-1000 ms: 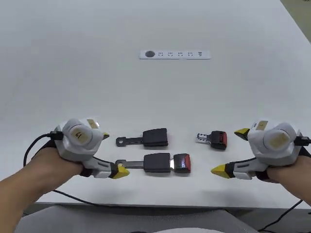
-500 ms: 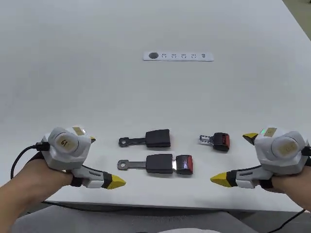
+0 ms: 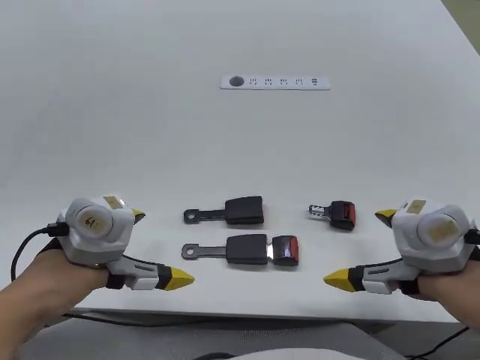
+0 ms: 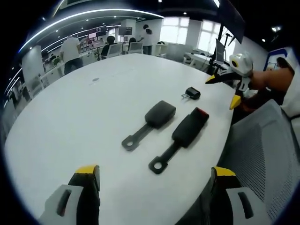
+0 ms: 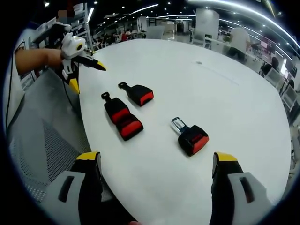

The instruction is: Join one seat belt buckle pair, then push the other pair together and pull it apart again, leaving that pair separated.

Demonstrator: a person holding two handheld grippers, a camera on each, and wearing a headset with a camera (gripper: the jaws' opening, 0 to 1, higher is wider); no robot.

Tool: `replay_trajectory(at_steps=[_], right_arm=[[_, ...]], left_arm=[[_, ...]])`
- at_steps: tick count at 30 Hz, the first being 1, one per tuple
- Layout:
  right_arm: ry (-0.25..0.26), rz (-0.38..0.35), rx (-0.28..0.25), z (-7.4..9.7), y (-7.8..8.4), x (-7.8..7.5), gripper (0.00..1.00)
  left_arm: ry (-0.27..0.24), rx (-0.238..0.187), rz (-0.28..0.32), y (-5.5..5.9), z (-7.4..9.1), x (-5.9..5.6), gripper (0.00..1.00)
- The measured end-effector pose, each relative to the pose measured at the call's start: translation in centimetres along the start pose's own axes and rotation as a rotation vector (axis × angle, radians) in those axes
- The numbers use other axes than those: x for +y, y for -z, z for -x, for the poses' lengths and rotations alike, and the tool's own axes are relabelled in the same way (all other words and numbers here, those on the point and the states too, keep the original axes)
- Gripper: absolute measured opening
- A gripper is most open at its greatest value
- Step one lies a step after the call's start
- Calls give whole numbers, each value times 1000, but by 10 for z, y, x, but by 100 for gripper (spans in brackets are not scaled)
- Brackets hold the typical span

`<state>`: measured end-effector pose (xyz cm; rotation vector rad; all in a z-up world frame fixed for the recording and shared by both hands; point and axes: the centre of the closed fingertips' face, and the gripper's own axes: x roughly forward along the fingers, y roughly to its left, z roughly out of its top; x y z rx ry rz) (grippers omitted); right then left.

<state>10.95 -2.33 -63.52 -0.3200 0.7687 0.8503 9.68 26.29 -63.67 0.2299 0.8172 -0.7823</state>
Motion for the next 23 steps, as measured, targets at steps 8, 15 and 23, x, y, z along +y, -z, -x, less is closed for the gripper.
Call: replay_trajectory(at_steps=[8,15,23], right_arm=[[-1,6,-3,-1,-3,1,98],[-12,10,-1,-2,-6,7,98],[-12,11,-4,-3,-5,5,98]], left_arm=[[-9,-16,9,1,5,4,100],[-11,-23,17,2,7,3,100],[-5,-24,14,5,6,2,100]])
